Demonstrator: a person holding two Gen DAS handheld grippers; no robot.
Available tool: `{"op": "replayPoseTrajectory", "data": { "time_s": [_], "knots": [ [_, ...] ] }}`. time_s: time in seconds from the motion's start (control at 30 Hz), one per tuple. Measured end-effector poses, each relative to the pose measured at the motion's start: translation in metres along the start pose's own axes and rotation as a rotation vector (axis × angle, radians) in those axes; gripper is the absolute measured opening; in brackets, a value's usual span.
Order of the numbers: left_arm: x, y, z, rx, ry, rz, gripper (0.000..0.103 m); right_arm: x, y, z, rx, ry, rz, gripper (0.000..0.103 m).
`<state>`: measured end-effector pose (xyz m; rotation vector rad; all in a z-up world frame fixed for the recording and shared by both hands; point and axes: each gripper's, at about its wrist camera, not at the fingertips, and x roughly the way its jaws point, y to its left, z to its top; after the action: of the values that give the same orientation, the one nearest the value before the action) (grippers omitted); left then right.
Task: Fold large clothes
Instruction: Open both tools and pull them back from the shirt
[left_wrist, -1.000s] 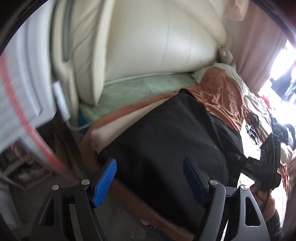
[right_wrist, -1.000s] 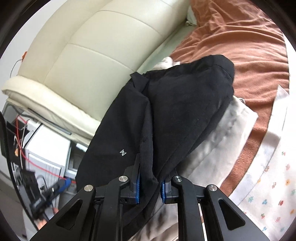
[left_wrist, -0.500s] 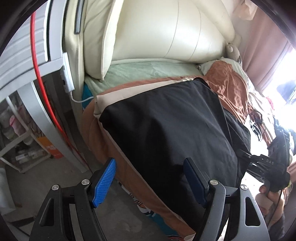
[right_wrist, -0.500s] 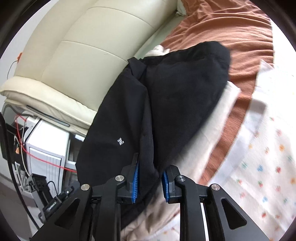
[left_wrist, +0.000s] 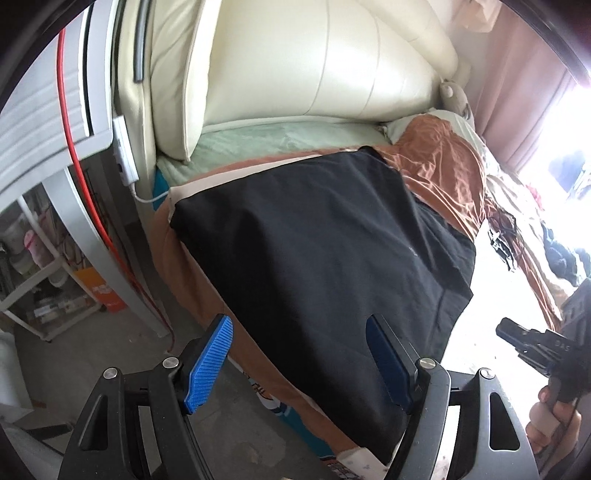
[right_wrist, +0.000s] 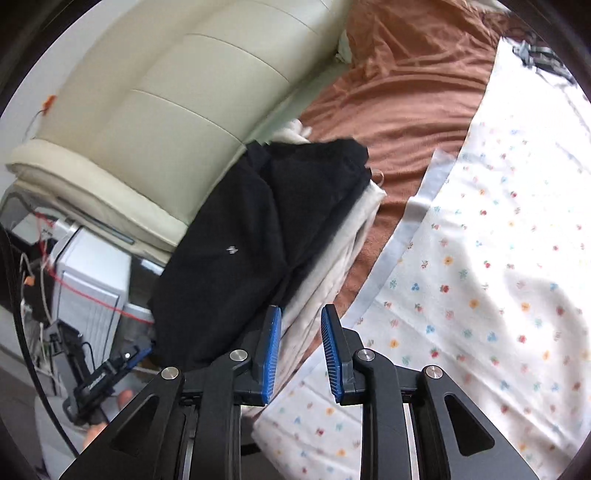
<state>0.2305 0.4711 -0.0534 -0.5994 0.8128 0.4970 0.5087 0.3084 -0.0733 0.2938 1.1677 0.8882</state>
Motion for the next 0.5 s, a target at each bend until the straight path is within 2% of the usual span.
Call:
{"op": "replayPoseTrajectory", "data": {
  "time_s": [0.13, 0.2, 0.27, 0.33, 0.4, 0.43, 0.47, 0.5],
  "knots": [
    [-0.020, -0.015, -0.006, 0.020, -0.032, -0.009, 0.083, -0.024, 0.009, -0.008, -0.050, -0.020, -0.013, 0.026],
    [-0.032, -0.023, -0.010, 0.032, -0.060, -0.008, 0.088, -0.038, 0.013, -0.012, -0.074, -0.031, -0.027, 0.039],
    [-0.043, -0.032, -0.015, 0.036, -0.079, -0.013, 0.092, -0.053, 0.016, -0.018, -0.097, -0.052, -0.055, 0.058],
    [-0.056, -0.039, -0.021, 0.036, -0.100, -0.021, 0.095, -0.069, 0.016, -0.024, -0.115, -0.071, -0.066, 0.065],
    [-0.070, -0.047, -0.026, 0.033, -0.127, -0.030, 0.099, -0.087, 0.016, -0.030, -0.125, -0.080, -0.069, 0.081],
    [-0.076, -0.050, -0.028, 0.033, -0.138, -0.034, 0.100, -0.095, 0.016, -0.032, -0.129, -0.087, -0.074, 0.092],
    [-0.082, -0.054, -0.031, 0.035, -0.150, -0.036, 0.100, -0.106, 0.016, -0.035, -0.138, -0.101, -0.078, 0.098],
    [-0.089, -0.059, -0.033, 0.039, -0.160, -0.038, 0.100, -0.116, 0.016, -0.037, -0.146, -0.116, -0.081, 0.099]
  ]
}}
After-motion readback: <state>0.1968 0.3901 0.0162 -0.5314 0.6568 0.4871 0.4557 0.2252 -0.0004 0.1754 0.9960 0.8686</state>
